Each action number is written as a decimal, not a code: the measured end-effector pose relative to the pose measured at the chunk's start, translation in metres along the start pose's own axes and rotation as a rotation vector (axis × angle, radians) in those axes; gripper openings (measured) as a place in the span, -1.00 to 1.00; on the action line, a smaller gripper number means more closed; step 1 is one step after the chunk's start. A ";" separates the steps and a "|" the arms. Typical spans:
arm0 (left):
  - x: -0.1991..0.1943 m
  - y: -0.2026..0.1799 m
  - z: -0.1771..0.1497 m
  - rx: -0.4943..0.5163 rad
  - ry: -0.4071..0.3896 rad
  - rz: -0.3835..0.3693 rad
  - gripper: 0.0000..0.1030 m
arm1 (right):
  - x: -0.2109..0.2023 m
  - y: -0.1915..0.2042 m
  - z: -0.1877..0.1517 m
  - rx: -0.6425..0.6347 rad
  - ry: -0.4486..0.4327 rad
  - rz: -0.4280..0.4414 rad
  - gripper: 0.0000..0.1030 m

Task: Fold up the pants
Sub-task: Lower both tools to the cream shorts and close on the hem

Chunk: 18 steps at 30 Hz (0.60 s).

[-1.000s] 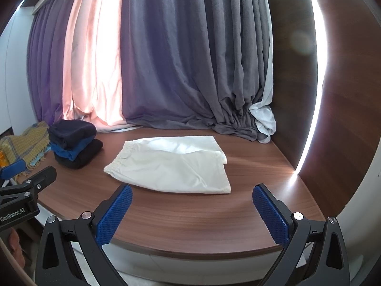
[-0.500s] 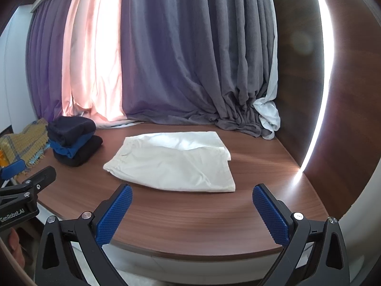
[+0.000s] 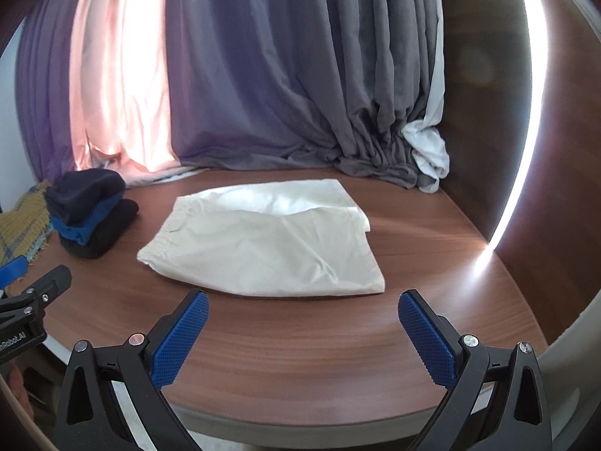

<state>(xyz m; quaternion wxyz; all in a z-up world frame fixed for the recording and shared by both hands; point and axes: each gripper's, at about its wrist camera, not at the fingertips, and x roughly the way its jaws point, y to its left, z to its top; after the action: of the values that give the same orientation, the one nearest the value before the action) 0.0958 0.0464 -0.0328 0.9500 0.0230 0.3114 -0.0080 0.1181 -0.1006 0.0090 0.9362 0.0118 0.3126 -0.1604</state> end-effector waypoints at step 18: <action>0.123 0.006 0.017 0.022 0.165 -0.117 0.92 | 0.098 0.010 0.004 0.133 0.132 -0.117 0.98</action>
<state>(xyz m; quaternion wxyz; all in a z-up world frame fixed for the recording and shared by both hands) 0.2053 0.0519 -0.0917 0.9187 0.0156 0.3893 -0.0650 0.1972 -0.1206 -0.0463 0.8996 0.0664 0.3626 -0.2340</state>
